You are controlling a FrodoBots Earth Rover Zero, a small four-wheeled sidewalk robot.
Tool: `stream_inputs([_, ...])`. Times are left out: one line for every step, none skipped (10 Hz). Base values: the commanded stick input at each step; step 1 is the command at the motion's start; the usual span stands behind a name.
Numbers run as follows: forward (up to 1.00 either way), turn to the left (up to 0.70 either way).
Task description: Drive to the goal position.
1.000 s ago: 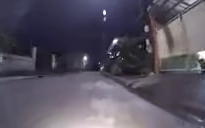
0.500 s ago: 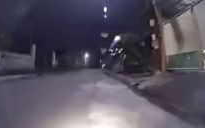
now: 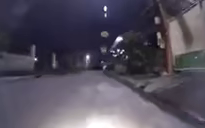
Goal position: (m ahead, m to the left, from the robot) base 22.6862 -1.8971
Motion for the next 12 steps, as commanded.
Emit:
stream_inputs([0.70, 0.00])
stream_inputs([0.70, 0.00])
stream_inputs([0.70, 0.00])
stream_inputs([0.70, 0.00])
stream_inputs([0.70, 0.00])
stream_inputs([0.70, 0.00])
stream_inputs([0.70, 0.00])
stream_inputs([0.70, 0.00])
stream_inputs([0.70, 0.00])
stream_inputs([0.70, 0.00])
stream_inputs([0.70, 0.00])
stream_inputs([0.70, 0.00])
